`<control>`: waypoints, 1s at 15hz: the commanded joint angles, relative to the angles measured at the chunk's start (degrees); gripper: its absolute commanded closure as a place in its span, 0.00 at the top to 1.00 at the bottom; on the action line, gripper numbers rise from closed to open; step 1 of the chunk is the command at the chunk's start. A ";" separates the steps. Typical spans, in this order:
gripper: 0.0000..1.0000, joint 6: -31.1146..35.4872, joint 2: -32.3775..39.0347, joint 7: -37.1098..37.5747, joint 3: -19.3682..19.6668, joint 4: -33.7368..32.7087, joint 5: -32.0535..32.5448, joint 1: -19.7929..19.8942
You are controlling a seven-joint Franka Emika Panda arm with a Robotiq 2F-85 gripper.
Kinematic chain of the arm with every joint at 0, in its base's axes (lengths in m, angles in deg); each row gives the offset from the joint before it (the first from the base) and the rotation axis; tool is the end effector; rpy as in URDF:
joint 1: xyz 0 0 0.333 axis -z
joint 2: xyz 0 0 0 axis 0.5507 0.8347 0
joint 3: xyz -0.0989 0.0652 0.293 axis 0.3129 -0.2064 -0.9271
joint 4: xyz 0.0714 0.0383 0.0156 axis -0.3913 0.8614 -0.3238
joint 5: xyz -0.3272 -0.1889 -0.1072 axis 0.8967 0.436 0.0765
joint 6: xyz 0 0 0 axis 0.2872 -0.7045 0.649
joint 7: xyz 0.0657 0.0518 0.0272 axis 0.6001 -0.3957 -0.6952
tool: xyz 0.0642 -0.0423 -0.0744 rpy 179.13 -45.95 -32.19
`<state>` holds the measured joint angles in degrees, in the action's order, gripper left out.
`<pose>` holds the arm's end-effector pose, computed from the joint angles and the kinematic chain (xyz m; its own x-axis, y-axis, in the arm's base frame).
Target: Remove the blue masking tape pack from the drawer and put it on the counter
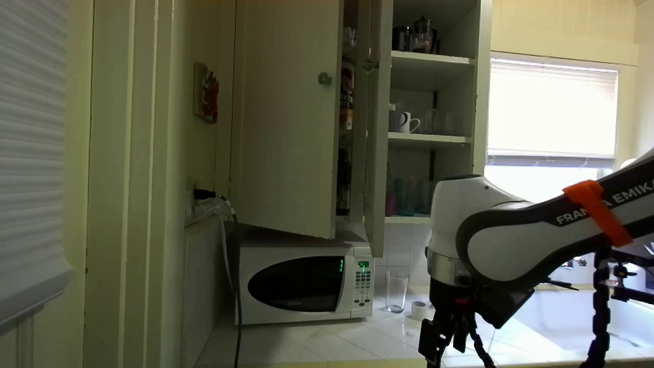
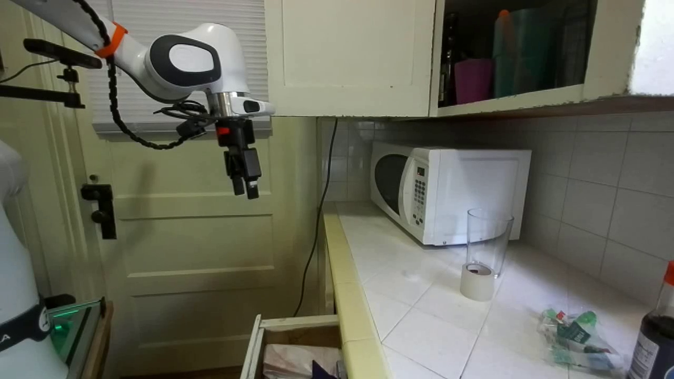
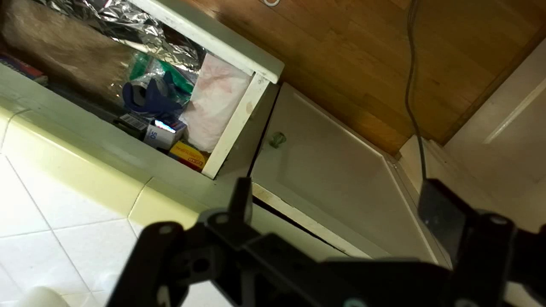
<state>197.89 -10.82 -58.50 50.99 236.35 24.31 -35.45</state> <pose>0.3636 0.0661 0.4204 0.9889 0.1085 0.1016 0.0969 -0.9888 0.1134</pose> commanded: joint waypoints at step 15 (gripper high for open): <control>1.00 1.50 0.67 -0.42 1.11 0.43 0.41 -0.92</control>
<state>197.89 -10.82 -58.50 51.04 236.33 24.31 -35.47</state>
